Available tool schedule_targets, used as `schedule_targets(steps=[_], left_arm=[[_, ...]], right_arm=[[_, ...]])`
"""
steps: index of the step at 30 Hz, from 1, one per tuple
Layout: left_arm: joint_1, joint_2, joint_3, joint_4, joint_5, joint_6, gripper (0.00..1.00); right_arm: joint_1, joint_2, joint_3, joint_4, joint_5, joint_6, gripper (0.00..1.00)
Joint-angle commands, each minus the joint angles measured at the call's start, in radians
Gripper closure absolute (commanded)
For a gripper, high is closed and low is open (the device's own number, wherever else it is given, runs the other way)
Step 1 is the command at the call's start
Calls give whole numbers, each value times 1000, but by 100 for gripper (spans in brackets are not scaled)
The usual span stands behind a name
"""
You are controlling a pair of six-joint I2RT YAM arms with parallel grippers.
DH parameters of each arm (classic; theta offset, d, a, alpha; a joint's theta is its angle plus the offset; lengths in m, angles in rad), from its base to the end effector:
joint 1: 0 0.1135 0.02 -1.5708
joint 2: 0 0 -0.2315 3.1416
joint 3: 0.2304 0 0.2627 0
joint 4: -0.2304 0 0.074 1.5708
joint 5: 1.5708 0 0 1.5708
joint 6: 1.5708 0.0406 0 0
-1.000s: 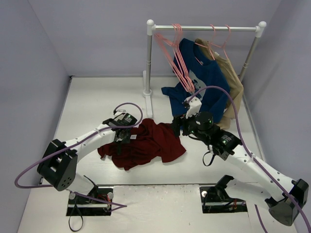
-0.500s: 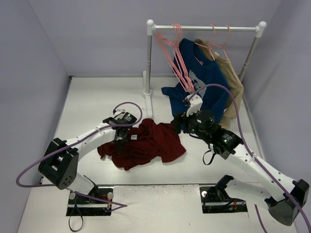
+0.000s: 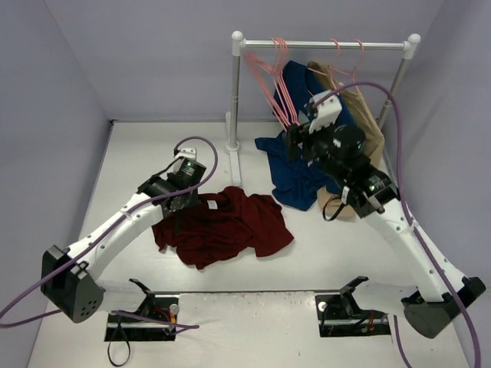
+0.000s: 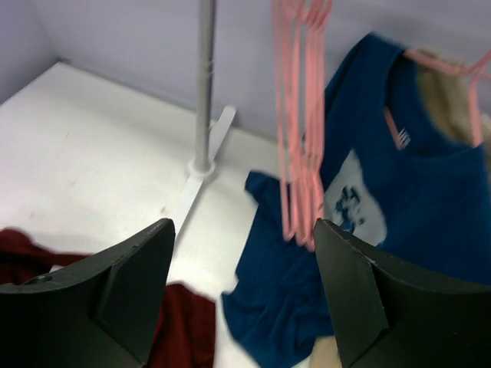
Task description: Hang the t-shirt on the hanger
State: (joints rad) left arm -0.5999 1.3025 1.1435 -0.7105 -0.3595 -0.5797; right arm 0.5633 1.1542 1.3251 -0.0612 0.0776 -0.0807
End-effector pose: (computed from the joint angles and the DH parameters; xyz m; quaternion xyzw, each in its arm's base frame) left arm 0.2498 -0.1536 0.2699 -0.0521 0.9246 -0.0484 0.3743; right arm 0.2401 0.1479 0.4403 -0.1836 0.6416 0.1527 0.7289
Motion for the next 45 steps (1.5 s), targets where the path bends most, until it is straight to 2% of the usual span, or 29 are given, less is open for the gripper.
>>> schedule_targets(steps=[1,3,9,14,28,45], left_arm=[[8,-45,71,-23,22,67,100],[8,-52,76,-29,40,70,100],[8,-48,80,-45,79,69,100],[8,-37,87,-47,102,72,100],[8,-24,86,-46,118,83,100],[8,0,96,-46,126,90,100]], right_arm=[[-115,127,149,64,-143,-53,32],[-156,201,216,64,-207,-54,39],[-186,329,297,64,-326,-42,50],[-186,395,328,64,-332,-42,44],[-186,487,353,64,-281,-36,38],[-203,552,356,64,-268,-33,39]])
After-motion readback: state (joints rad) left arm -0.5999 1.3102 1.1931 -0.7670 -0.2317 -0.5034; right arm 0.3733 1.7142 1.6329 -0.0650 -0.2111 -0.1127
